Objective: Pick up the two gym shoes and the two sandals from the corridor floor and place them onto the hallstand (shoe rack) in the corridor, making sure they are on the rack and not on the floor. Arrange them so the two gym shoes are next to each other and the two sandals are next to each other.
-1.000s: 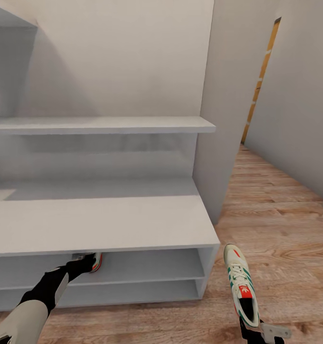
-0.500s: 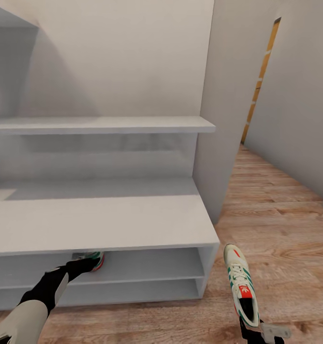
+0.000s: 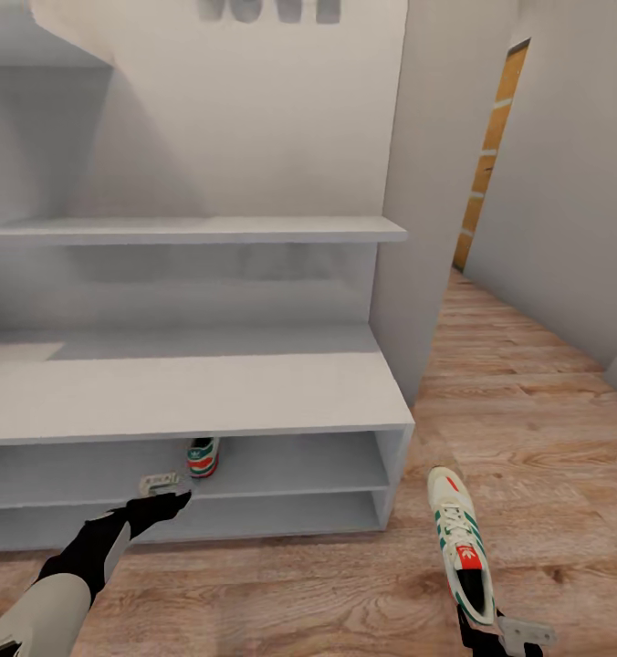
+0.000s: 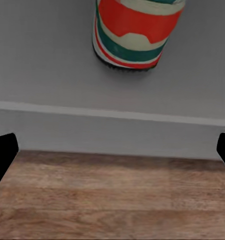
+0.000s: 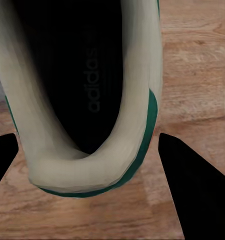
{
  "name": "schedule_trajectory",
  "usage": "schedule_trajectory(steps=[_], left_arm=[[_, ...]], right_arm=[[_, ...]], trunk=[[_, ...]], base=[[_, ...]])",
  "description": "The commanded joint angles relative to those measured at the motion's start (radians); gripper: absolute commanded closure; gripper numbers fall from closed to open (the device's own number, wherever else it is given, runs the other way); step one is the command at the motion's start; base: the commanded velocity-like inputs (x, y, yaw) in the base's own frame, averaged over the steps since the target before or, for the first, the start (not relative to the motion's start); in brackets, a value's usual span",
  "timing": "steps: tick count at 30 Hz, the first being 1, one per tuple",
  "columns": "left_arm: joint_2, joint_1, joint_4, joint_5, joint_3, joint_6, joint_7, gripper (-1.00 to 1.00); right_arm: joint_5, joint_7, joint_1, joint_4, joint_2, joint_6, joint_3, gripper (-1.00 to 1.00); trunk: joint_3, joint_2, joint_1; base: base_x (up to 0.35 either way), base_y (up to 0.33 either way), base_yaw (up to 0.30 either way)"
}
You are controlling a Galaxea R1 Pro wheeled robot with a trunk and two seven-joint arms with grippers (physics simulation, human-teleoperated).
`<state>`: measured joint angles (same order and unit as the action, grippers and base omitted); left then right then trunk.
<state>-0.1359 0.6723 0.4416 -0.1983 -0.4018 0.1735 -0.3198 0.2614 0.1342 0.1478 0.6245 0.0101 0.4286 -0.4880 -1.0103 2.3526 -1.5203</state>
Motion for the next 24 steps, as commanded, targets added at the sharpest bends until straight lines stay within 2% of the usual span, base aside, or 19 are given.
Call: schedule_trajectory(steps=[1, 7, 11, 12, 13, 15, 18, 20, 21, 24], left_arm=[[0.001, 0.000, 0.002, -0.009, -0.009, 0.004, -0.008, -1.00], [-0.007, -0.005, 0.000, -0.008, -0.014, -0.037, -0.008, -1.00], [-0.015, -0.034, -0.003, -0.004, -0.020, -0.101, -0.008, -1.00], [-0.018, -0.054, -0.002, -0.002, -0.021, -0.127, -0.008, -1.00], [-0.021, -0.104, 0.000, 0.002, -0.025, -0.190, -0.007, -1.00], [-0.021, -0.124, 0.000, 0.002, -0.026, -0.216, -0.007, -1.00], [-0.022, -0.201, -0.001, 0.004, -0.027, -0.315, -0.006, -1.00], [-0.022, -0.232, -0.006, 0.008, -0.028, -0.359, -0.006, -1.00], [-0.022, -0.272, -0.011, 0.034, -0.028, -0.415, -0.006, -1.00], [-0.021, -0.309, -0.014, 0.072, -0.027, -0.456, -0.007, -1.00]], right_arm=[[0.004, 0.009, 0.001, 0.000, -0.001, 0.004, -0.007, 1.00], [0.005, 0.010, 0.001, -0.001, -0.001, 0.004, -0.007, 1.00], [0.005, 0.010, 0.001, -0.002, -0.001, 0.004, -0.007, 1.00], [0.005, 0.010, 0.001, -0.003, -0.001, 0.004, -0.007, 1.00], [0.005, 0.010, 0.001, -0.004, -0.001, 0.004, -0.007, 1.00], [0.005, 0.010, 0.001, -0.004, -0.001, 0.005, -0.007, 1.00], [0.005, 0.010, 0.001, -0.005, -0.001, 0.005, -0.007, 1.00], [0.005, 0.010, 0.001, -0.005, -0.001, 0.005, -0.007, 1.00], [0.005, 0.010, 0.001, -0.006, -0.001, 0.005, -0.007, 1.00], [0.005, 0.010, 0.001, -0.006, -0.001, 0.005, -0.007, 1.00]], trunk=[[-0.001, 0.000, 0.001], [-0.001, 0.000, 0.001], [-0.001, 0.000, 0.001], [-0.001, 0.000, 0.001], [-0.001, 0.000, 0.001], [-0.001, 0.000, 0.001], [-0.001, 0.000, 0.001], [-0.001, 0.000, 0.001], [-0.001, 0.000, 0.001], [-0.001, 0.000, 0.001]], base=[[-0.334, 0.076, 0.000], [-0.334, 0.076, 0.000], [-0.334, 0.076, 0.000], [-0.334, 0.076, 0.000], [-0.334, 0.076, 0.000], [-0.334, 0.076, 0.000], [-0.334, 0.076, 0.000], [-0.334, 0.077, 0.000], [-0.334, 0.078, 0.000], [-0.334, 0.078, 0.000]])
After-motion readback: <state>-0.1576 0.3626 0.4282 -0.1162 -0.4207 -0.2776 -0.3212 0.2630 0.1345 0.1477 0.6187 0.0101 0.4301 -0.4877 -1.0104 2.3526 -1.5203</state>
